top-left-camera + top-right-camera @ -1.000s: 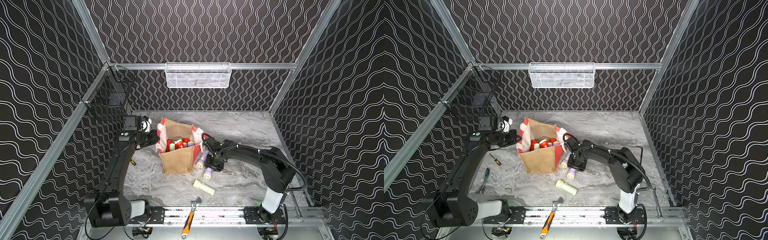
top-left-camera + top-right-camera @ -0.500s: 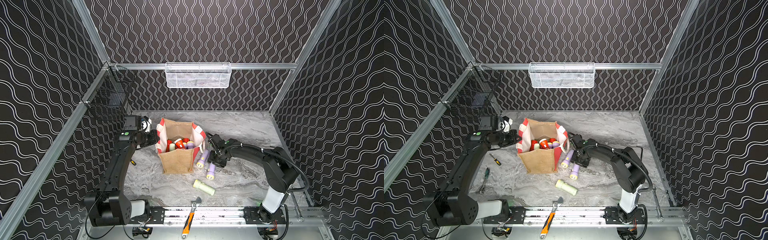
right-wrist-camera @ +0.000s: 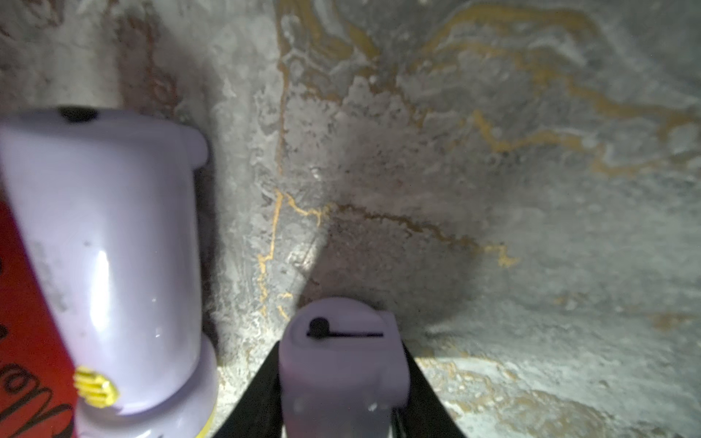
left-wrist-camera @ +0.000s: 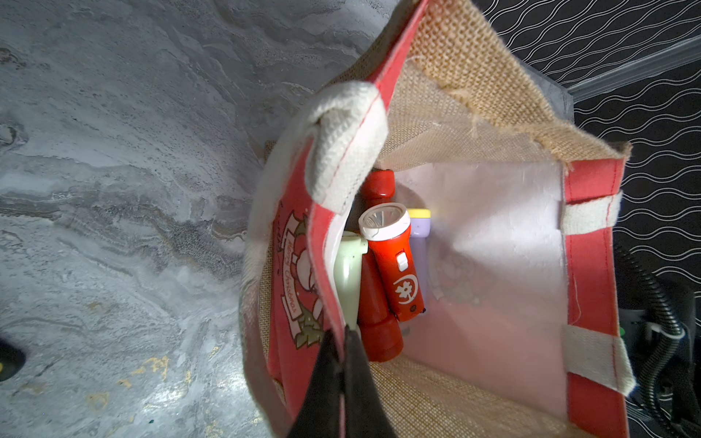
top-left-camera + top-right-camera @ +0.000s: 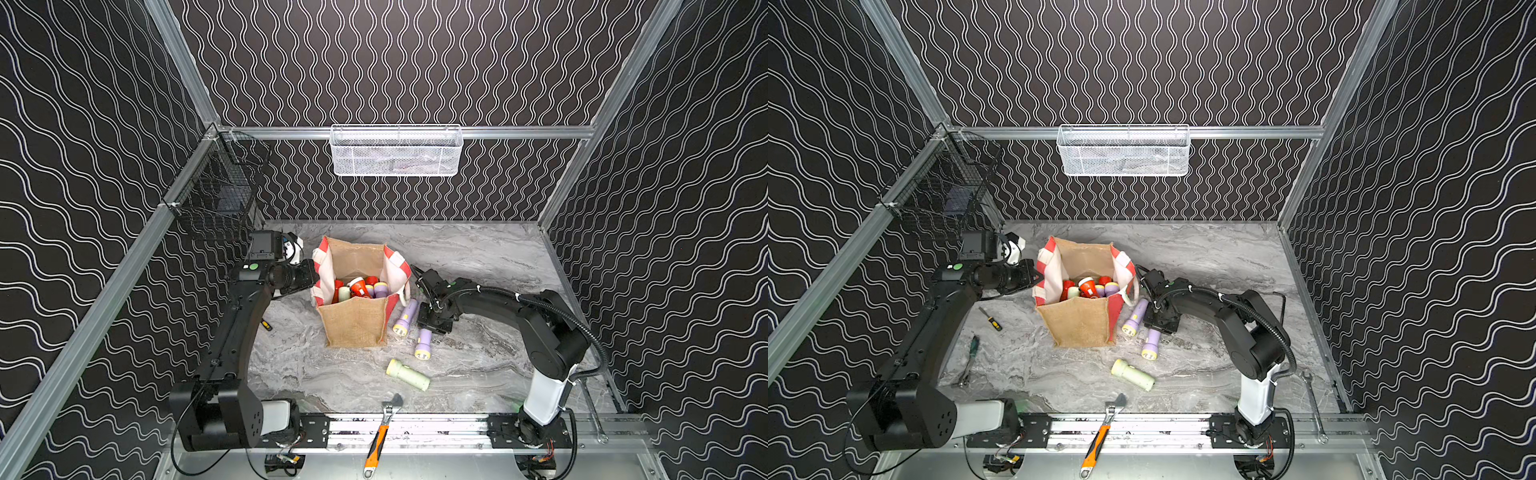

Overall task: Put the flashlights into the tote bags
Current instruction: Pick up the flashlight from the center of the board, then place the flashlight in the canvas bag.

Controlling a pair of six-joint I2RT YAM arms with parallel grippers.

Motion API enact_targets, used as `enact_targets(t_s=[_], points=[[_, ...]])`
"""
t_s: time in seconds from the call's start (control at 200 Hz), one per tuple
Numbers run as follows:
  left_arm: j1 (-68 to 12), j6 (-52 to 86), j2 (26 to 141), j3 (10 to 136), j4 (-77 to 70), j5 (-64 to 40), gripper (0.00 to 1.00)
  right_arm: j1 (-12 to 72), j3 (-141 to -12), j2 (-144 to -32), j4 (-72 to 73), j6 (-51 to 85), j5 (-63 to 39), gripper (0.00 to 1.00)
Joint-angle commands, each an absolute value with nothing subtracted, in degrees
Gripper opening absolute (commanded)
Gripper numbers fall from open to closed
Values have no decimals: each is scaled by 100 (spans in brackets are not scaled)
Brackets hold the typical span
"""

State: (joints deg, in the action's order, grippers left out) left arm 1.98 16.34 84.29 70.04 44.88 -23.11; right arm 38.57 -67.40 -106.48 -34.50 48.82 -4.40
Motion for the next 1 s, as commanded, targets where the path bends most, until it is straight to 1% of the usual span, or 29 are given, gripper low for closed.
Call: enact_targets(t_s=[0.0,0.085,0.18,0.28,0.551,0.621,0.756,0.991], points=[[196,1624,8439,7027,4414,-2277,6,3858,-6822,-10746,-3645,4795,-375,40],[201,1622,8420,7025,4419,-2271,6,3858,-6816,-10775,-3734,4757,-343,39],[199,1623,8412,7014,4414,-2259,6,3854,-6832,-10713,-3869,4693,-293,31],[199,1621,8420,7035,4417,-2267,6,3858,-7008,-10476,-4236,4582,-9,27],[196,1649,8372,7093,4411,-2291,6,3858,-7734,-9287,-5504,4568,998,27],[198,1652,8368,7093,4400,-2333,6,3861,-8002,-9018,-5596,4529,1197,27],[196,1669,8374,7077,4381,-2449,6,3858,-8714,-8804,-5244,4272,1128,26],[199,1654,8323,7075,4381,-2434,6,3858,-10511,-9518,-4886,3828,533,27]])
